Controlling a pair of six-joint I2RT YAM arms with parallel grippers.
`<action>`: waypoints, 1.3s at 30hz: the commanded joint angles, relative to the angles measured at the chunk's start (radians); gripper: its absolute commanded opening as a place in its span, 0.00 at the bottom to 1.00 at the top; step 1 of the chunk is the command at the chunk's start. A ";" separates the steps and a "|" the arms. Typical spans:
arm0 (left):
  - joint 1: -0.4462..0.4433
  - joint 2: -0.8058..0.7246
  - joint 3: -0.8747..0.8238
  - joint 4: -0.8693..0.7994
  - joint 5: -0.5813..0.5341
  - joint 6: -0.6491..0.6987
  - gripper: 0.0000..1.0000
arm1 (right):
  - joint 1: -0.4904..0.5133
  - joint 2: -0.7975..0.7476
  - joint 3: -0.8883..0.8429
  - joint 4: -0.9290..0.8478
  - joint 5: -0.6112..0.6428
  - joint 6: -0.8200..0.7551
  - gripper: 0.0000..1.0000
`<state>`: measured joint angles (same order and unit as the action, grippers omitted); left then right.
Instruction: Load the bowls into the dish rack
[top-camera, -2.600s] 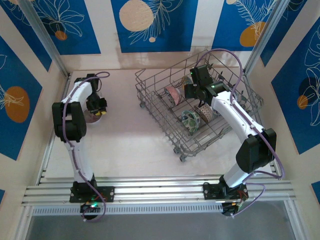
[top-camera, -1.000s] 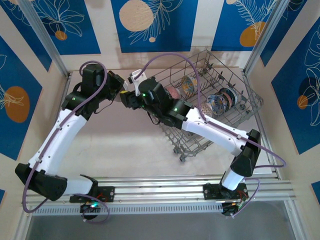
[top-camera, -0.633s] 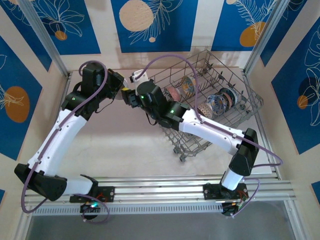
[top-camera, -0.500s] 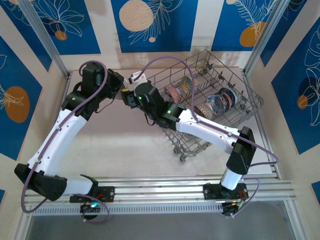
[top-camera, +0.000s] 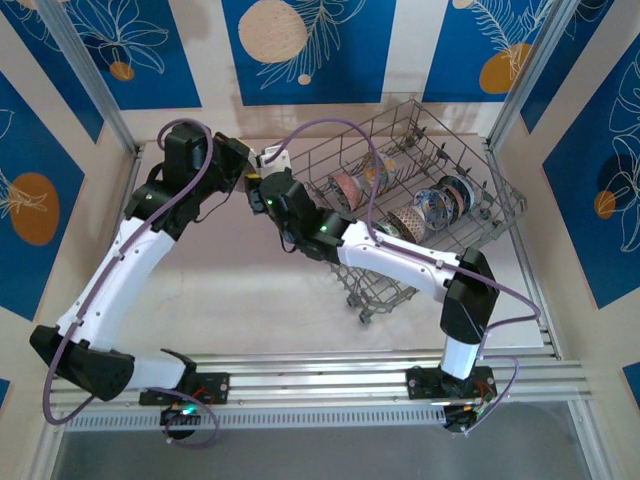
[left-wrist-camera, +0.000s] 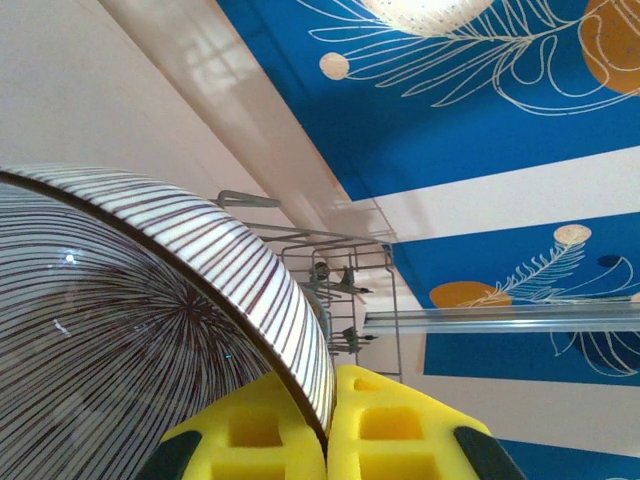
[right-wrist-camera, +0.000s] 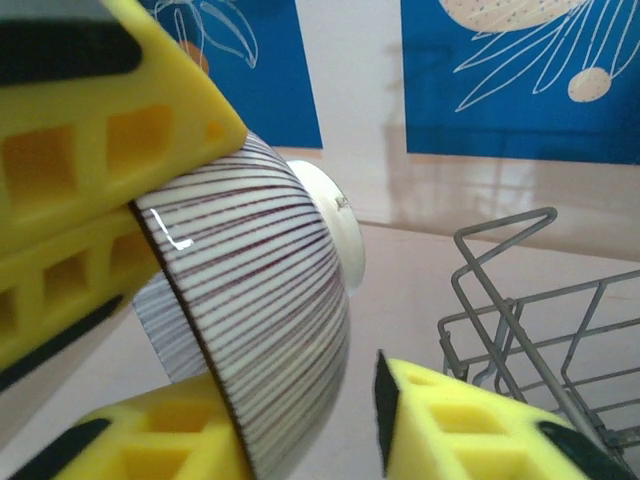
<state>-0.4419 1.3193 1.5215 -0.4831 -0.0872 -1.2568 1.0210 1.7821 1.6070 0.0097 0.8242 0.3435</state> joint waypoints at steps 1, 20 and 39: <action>-0.015 -0.010 0.011 0.060 0.021 -0.037 0.00 | -0.013 0.026 0.000 0.095 0.122 -0.005 0.26; -0.016 -0.005 -0.021 0.115 0.107 0.012 0.28 | -0.069 -0.020 -0.041 0.207 0.166 -0.065 0.00; 0.107 0.029 0.112 0.051 0.247 0.219 0.64 | -0.307 -0.064 0.073 -0.026 0.137 -0.049 0.00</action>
<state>-0.3683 1.3518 1.6176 -0.4137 0.1013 -1.0916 0.7731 1.7763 1.6161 -0.0036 0.9436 0.2722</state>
